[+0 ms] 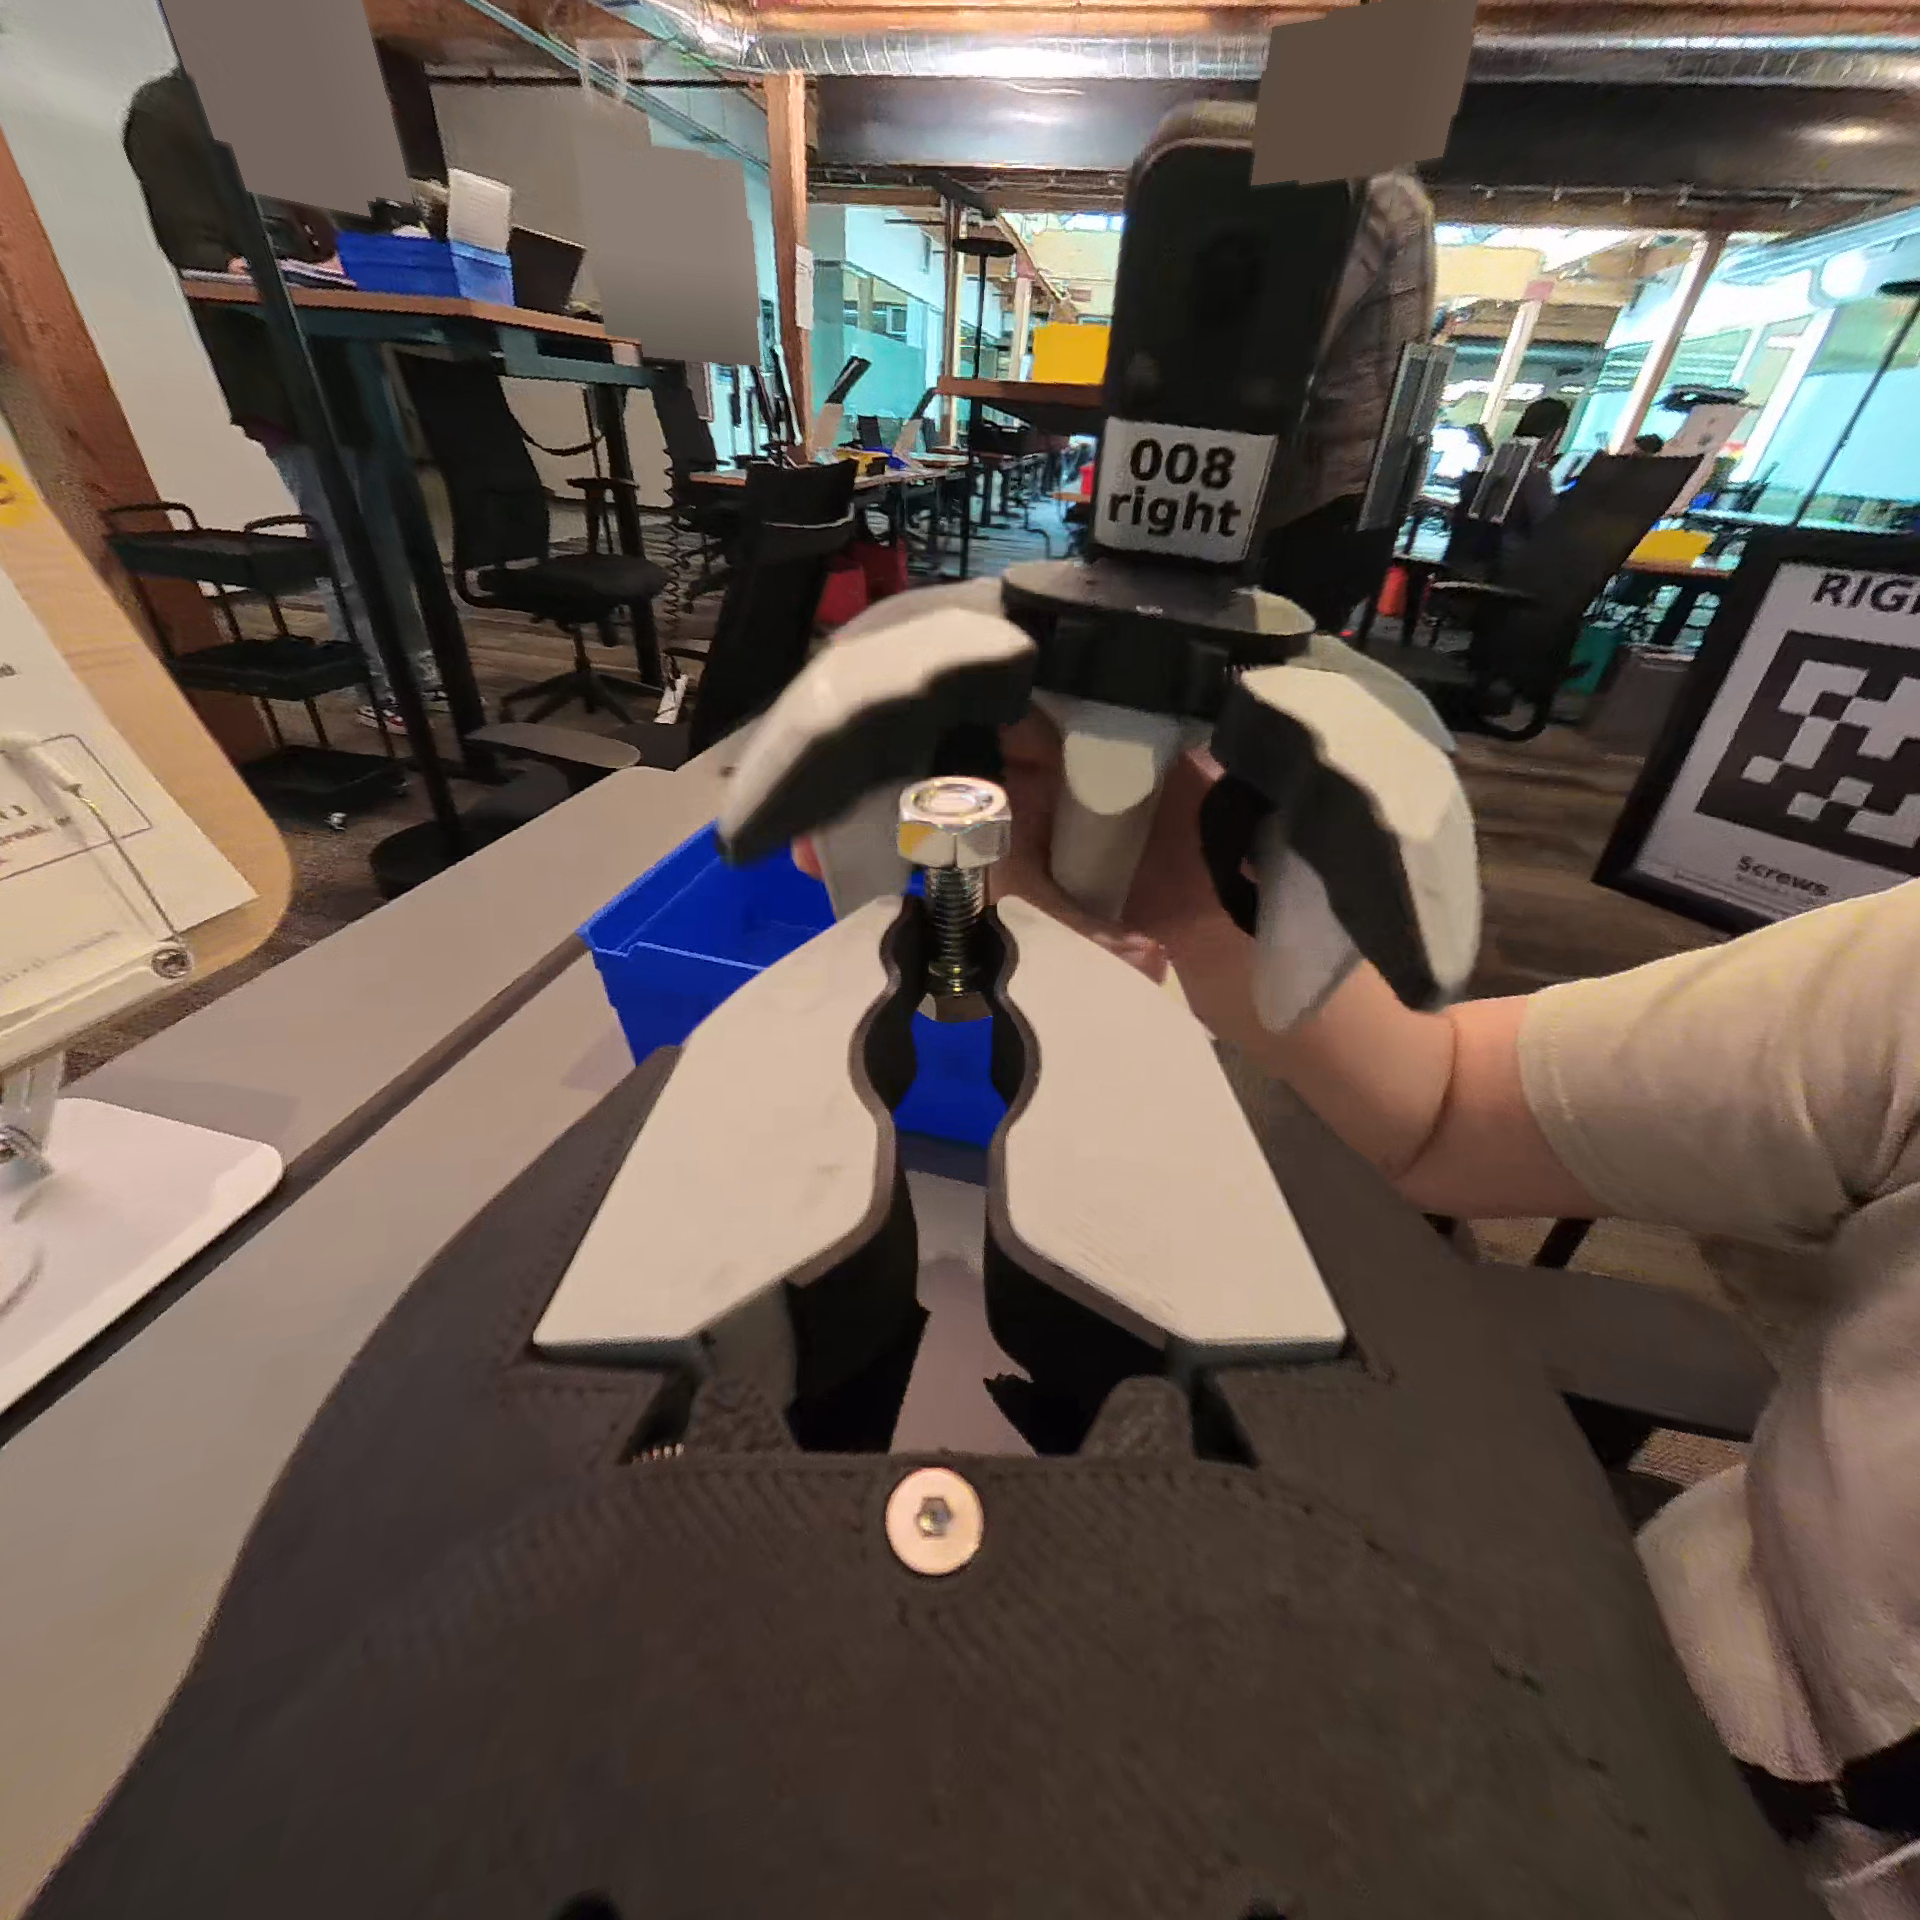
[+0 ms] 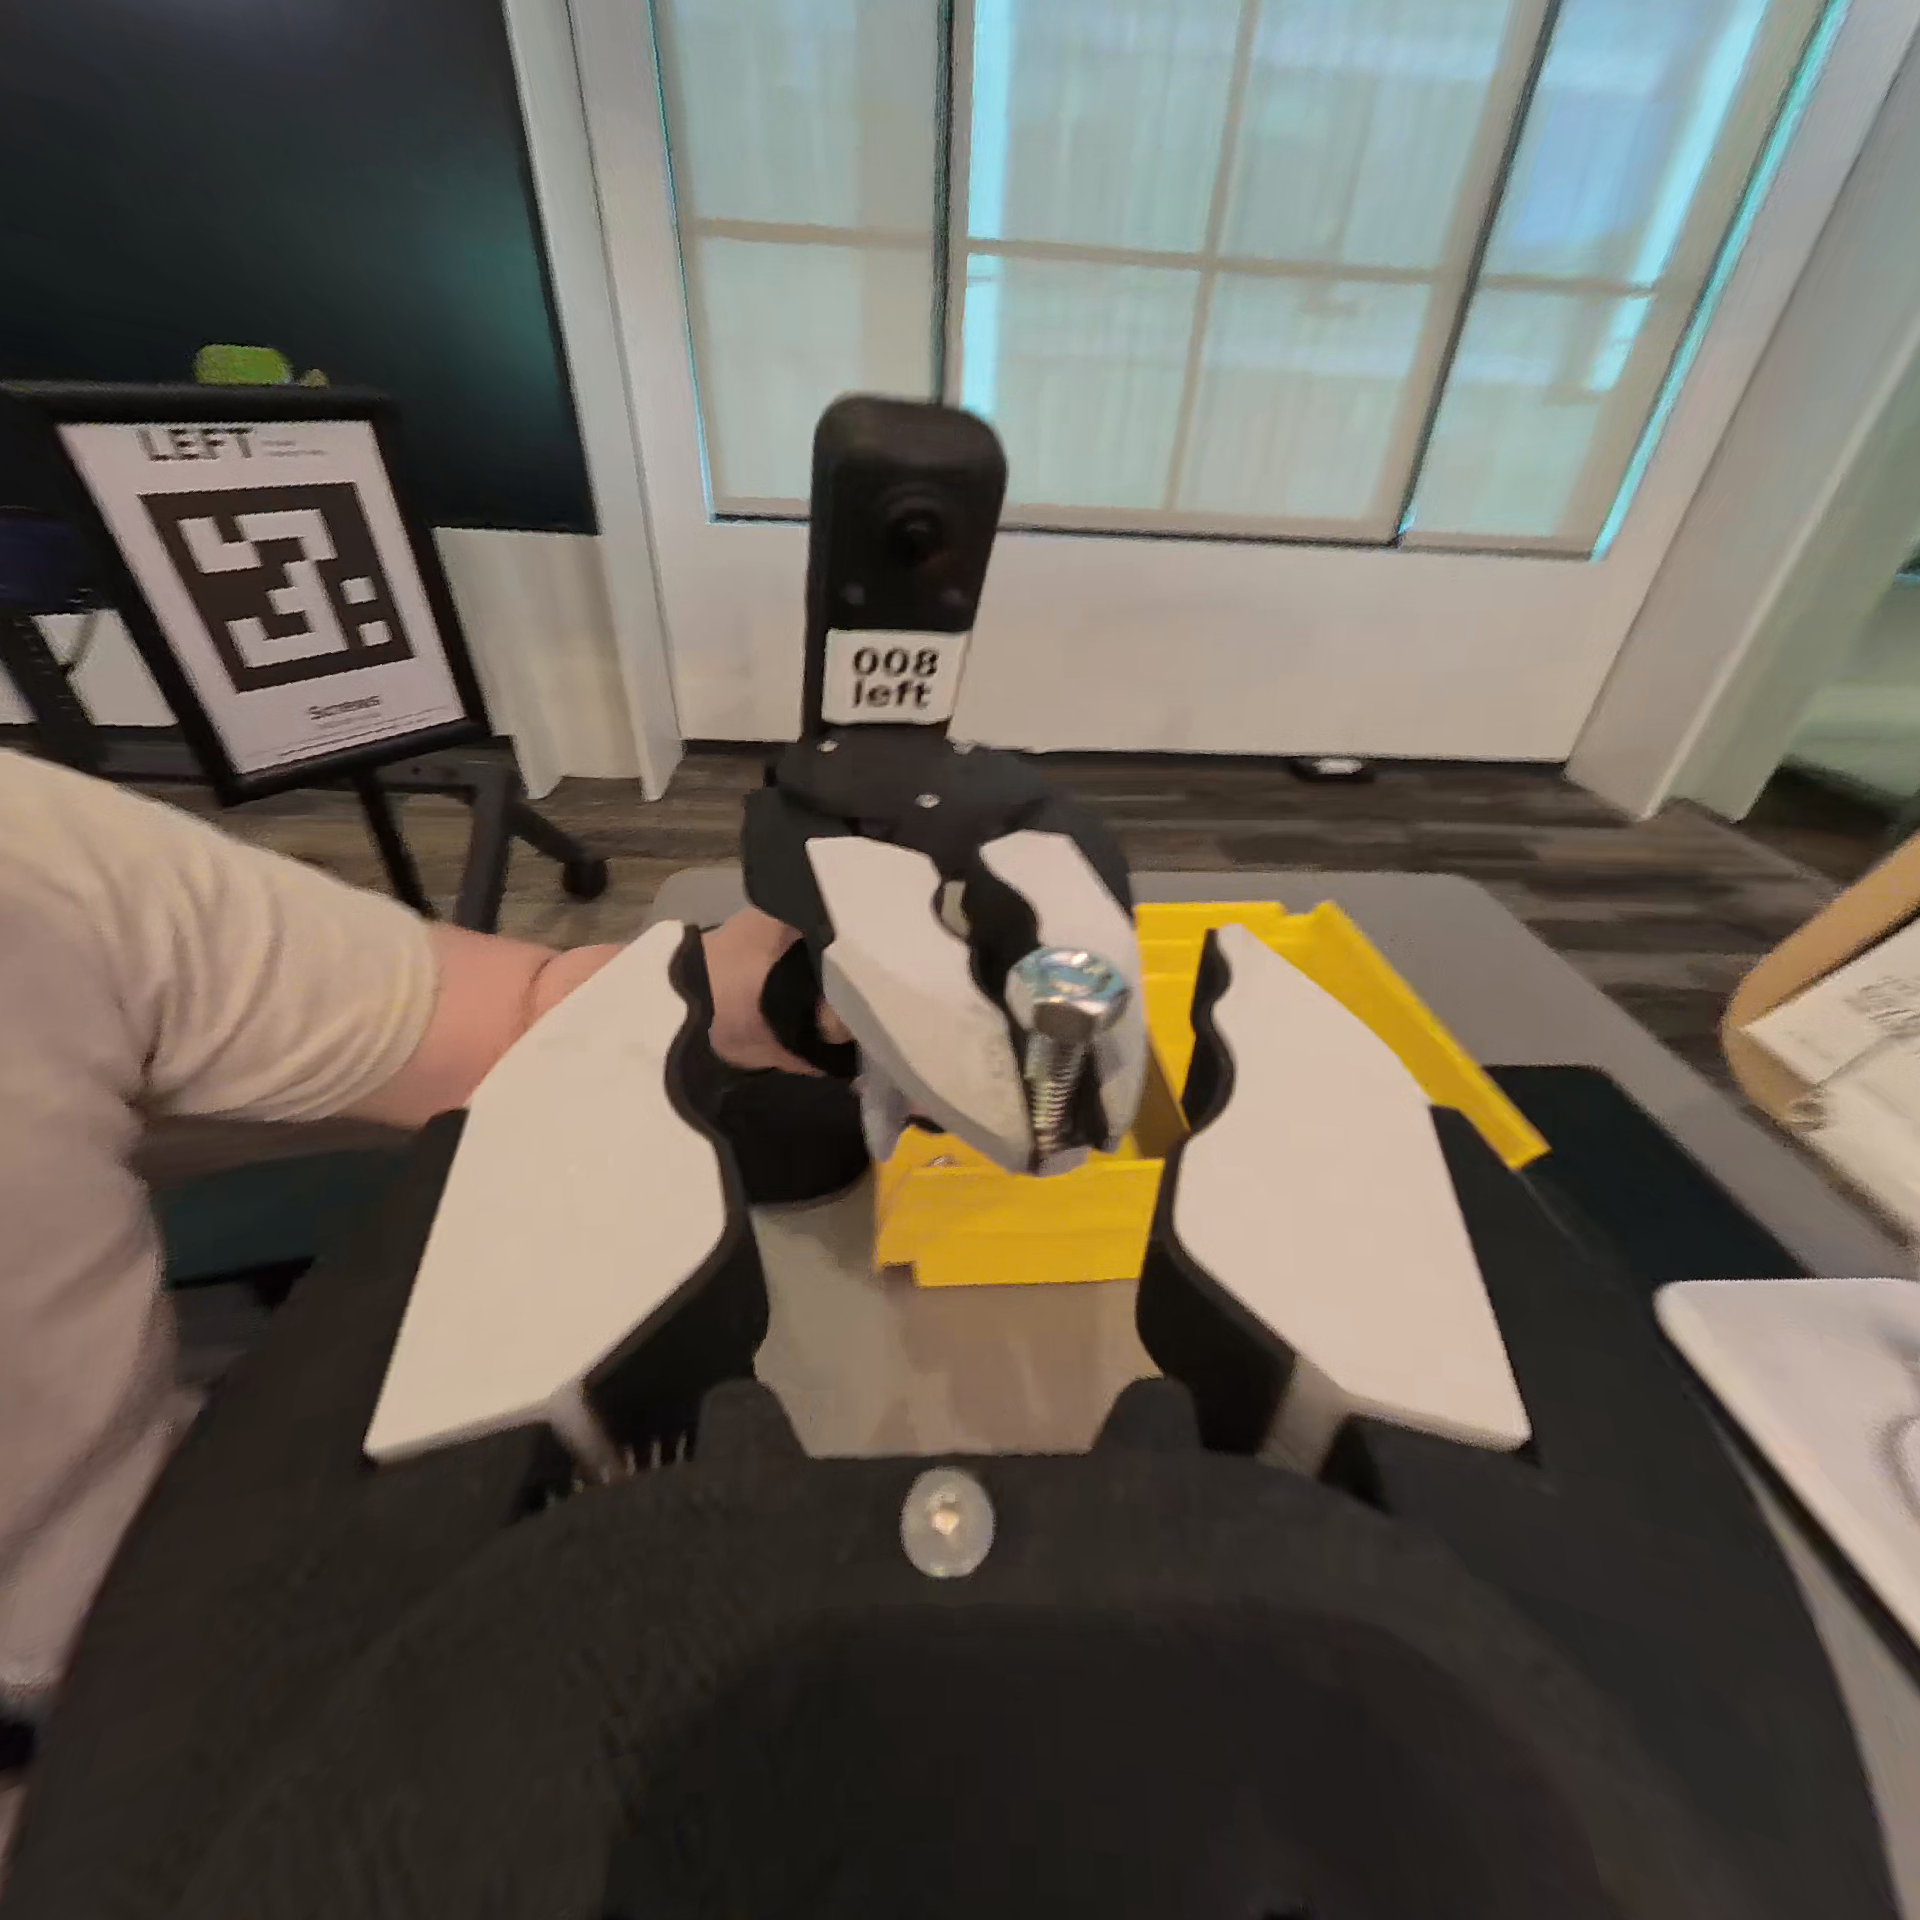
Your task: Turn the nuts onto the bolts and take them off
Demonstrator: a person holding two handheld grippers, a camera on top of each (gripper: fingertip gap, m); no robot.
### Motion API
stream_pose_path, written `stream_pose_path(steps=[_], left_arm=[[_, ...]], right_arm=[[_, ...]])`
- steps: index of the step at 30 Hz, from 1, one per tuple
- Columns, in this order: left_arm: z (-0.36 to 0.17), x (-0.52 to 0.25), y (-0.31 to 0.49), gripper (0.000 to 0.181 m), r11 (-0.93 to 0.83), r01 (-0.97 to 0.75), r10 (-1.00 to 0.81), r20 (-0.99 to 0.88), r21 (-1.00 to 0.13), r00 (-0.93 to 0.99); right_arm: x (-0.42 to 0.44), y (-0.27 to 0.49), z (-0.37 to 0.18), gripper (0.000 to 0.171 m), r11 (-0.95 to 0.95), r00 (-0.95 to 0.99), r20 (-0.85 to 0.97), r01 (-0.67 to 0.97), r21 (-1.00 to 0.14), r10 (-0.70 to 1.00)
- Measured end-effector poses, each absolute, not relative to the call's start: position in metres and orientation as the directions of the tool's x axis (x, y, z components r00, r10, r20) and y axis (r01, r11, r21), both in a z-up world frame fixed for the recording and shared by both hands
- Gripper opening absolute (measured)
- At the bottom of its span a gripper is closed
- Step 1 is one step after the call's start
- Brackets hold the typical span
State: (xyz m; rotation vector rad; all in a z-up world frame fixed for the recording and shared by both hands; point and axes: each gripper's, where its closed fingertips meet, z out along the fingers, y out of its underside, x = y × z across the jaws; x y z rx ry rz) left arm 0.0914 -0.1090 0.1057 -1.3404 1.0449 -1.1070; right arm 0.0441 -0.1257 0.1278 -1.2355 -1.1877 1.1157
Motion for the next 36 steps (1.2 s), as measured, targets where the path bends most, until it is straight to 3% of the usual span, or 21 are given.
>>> stream_pose_path(steps=[3,4,5,7,11,15,17,18,19,20,25,30,32,35,36], left_arm=[[0.111,0.078,-0.095,0.010,-0.055,0.009,-0.962,0.055,-0.998,0.268],[0.114,0.071,-0.089,0.009,-0.076,0.034,-0.954,0.082,-0.997,0.289],[0.117,0.064,-0.083,0.009,-0.092,0.059,-0.945,0.106,-0.994,0.310],[0.121,0.058,-0.081,0.009,-0.104,0.084,-0.947,0.125,-0.991,0.296],[0.116,0.077,-0.101,0.010,-0.066,0.039,-0.974,0.073,-0.997,0.214],[0.108,0.089,-0.108,0.010,-0.039,-0.015,-0.977,0.035,-0.999,0.212],[0.109,0.080,-0.098,0.010,-0.041,-0.019,-0.964,0.035,-0.999,0.264],[0.112,0.074,-0.092,0.010,-0.056,0.000,-0.957,0.053,-0.998,0.286],[0.116,0.065,-0.084,0.009,-0.069,0.031,-0.942,0.075,-0.997,0.327],[0.120,0.059,-0.080,0.009,-0.068,0.057,-0.937,0.083,-0.996,0.341],[0.119,0.074,-0.102,0.010,-0.092,0.047,-0.974,0.099,-0.995,0.202],[0.108,0.084,-0.103,0.010,-0.068,-0.018,-0.971,0.062,-0.998,0.231],[0.113,0.073,-0.093,0.010,-0.069,0.003,-0.957,0.067,-0.998,0.283],[0.119,0.060,-0.084,0.009,-0.104,0.041,-0.945,0.112,-0.994,0.307],[0.120,0.061,-0.087,0.009,-0.116,0.051,-0.952,0.126,-0.992,0.281]], right_arm=[[0.048,-0.134,0.128,0.096,0.044,0.059,0.049,0.077,-0.996,0.997],[0.053,-0.139,0.129,0.091,0.077,0.044,0.082,0.091,-0.993,0.996],[0.057,-0.148,0.132,0.070,0.104,0.006,0.105,0.092,-0.990,0.994],[0.063,-0.145,0.143,0.071,0.116,0.059,0.119,0.052,-0.992,0.991],[0.058,-0.121,0.140,0.085,0.118,0.165,0.120,0.023,-0.993,0.979],[0.041,-0.130,0.123,0.086,0.042,0.060,0.046,0.058,-0.997,0.997],[0.044,-0.134,0.122,0.097,0.040,0.069,0.047,0.103,-0.994,0.997],[0.050,-0.138,0.122,0.093,0.064,0.055,0.072,0.130,-0.989,0.996],[0.056,-0.152,0.125,0.064,0.096,-0.010,0.095,0.136,-0.986,0.995],[0.060,-0.160,0.133,0.056,0.110,-0.036,0.106,0.109,-0.988,0.994],[0.062,-0.123,0.139,0.067,0.162,0.205,0.174,0.075,-0.984,0.963],[0.042,-0.128,0.122,0.081,0.042,0.102,0.051,0.092,-0.995,0.993],[0.048,-0.132,0.123,0.084,0.085,0.111,0.100,0.132,-0.988,0.989],[0.058,-0.159,0.129,0.034,0.147,0.003,0.149,0.148,-0.978,0.989],[0.059,-0.151,0.135,0.039,0.158,0.069,0.168,0.133,-0.978,0.983]])
